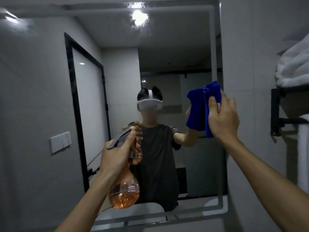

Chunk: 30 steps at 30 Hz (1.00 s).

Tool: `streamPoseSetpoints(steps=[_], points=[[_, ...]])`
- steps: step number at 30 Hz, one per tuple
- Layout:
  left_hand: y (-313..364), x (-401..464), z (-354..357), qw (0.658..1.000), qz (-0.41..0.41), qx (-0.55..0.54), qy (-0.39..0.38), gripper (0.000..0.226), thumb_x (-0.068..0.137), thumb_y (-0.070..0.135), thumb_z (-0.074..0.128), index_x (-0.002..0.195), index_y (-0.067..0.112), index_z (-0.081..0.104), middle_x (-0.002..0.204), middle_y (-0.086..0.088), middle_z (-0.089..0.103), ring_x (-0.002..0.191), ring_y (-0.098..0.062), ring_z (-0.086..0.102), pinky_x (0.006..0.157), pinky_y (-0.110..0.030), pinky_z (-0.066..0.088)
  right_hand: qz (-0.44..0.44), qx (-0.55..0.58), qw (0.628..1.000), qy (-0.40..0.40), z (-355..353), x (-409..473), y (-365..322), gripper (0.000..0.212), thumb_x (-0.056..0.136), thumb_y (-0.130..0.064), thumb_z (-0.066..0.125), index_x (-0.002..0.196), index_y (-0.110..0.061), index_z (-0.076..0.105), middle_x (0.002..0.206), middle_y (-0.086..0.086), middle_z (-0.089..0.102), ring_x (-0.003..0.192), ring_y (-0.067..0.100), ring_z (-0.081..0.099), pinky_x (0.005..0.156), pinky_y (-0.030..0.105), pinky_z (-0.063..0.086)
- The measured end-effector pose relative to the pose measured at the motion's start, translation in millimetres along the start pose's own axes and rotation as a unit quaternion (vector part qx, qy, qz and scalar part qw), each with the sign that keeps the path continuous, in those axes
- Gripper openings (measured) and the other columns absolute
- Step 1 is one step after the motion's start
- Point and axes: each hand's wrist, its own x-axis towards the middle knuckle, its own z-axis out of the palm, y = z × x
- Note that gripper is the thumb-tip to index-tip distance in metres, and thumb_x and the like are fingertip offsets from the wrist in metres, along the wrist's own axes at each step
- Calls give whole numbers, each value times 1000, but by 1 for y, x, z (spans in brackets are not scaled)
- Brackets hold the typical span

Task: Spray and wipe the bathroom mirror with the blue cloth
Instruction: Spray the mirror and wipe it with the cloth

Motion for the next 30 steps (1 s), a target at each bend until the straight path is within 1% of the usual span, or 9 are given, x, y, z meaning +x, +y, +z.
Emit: streamPoseSetpoints(steps=[5,9,12,16,20,23,25,28,30], points=[[-6,4,-11,1000,1,-5,13,21,90,35,65,96,17,75,76,-2,76,74,-18,71,72,-31,54,-7,-36,999,-9,3,-11,2,44,102,-47,33,140,-27,40,104,2,43,72,15,52,56,23,39],[-5,8,-18,1000,-4,-22,16,27,88,39,67,104,18,75,85,-7,77,82,-25,74,78,-44,58,8,-56,998,2,11,-15,3,43,101,-48,34,139,-29,41,105,2,40,76,20,53,62,32,46],[-1,9,-24,1000,1,-21,11,28,88,42,67,106,22,74,92,-7,78,89,-26,75,86,-57,56,7,-75,997,16,25,-15,-3,48,100,-45,40,146,-29,38,109,9,42,82,20,51,64,31,41],[8,10,-28,999,-1,-44,13,27,89,39,65,102,17,75,92,-9,78,91,-27,75,83,-49,58,-27,-99,994,24,57,-21,-31,58,96,-42,49,150,-24,34,112,13,45,89,22,49,69,32,39],[14,12,-32,999,6,-51,5,32,87,41,65,101,14,74,93,-9,78,91,-23,75,78,-43,57,-146,-128,981,1,95,-40,-74,65,89,-38,60,148,-20,39,108,10,51,87,21,50,67,29,38],[14,14,-35,999,14,-49,-7,32,85,41,64,101,15,73,91,-8,77,88,-20,75,65,-33,58,-263,-159,951,-38,113,-68,-88,66,85,-37,52,148,-18,40,110,10,53,90,23,49,69,30,37],[14,14,-39,998,22,-50,-16,29,87,40,63,98,14,72,90,-10,77,86,-21,75,58,-29,56,-367,-174,911,-72,113,-89,-77,65,86,-37,49,148,-19,39,114,10,50,96,27,50,73,37,44],[10,15,-43,999,28,-46,-10,31,84,42,62,98,16,72,91,-10,77,87,-21,75,63,-34,58,-518,-190,829,-95,100,-98,-45,56,92,-31,54,146,-19,43,115,7,53,98,26,49,74,40,45],[9,16,-42,998,21,-67,-6,29,84,39,63,99,16,73,92,-12,77,87,-20,75,66,-33,58,-541,-199,814,-73,91,-81,-28,53,93,-23,58,145,-18,46,110,7,55,94,29,53,69,41,44]])
